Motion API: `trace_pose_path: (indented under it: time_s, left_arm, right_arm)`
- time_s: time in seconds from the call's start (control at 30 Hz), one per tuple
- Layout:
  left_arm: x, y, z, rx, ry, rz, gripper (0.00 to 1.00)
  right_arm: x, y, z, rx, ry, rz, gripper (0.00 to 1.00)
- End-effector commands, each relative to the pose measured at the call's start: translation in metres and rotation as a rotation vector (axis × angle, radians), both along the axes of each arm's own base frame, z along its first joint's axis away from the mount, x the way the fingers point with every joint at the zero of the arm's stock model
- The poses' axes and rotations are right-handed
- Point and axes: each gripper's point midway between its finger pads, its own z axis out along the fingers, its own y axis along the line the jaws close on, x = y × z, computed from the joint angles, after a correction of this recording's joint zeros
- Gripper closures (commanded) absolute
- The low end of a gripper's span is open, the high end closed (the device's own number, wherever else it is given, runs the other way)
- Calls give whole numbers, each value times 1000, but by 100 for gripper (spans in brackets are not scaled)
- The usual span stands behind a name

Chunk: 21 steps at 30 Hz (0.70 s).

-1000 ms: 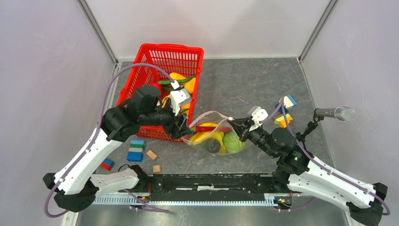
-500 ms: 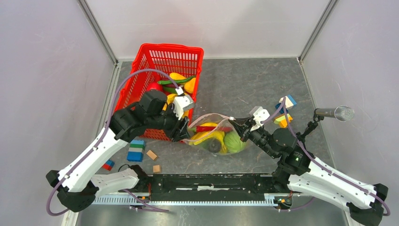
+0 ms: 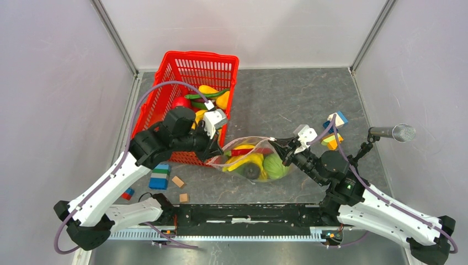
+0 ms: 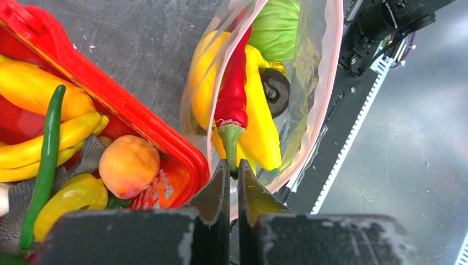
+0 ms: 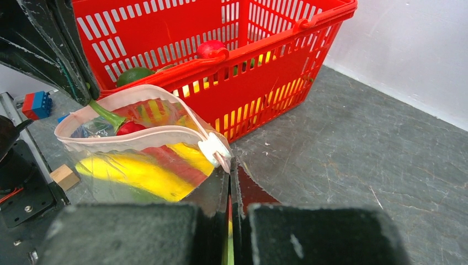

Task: Place the food in the zip-top bag and seal the zipper
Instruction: Adjust the fake vegetable in the zipper food storage bag.

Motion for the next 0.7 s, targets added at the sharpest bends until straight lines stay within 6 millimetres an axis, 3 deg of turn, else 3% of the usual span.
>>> trace_pose_path:
  time_s: [0.0,0.33,0.5,0.67]
  left_arm:
    - [1,-2,12,-34,-31,6,98]
    - [20,-19,43,-352,-72,186,98]
    - [23,-12,54,-443,-102,250,98]
    - [21,2,66,-424,-151,272,98]
  right_arm:
    - [1,-5,27,87,-35,-23,100]
    - [-1,-9,33,115,-40,-31,100]
    - [-1,-10,34,121,-41,-29,100]
    - [-2,-10,35,127,-43,-29,100]
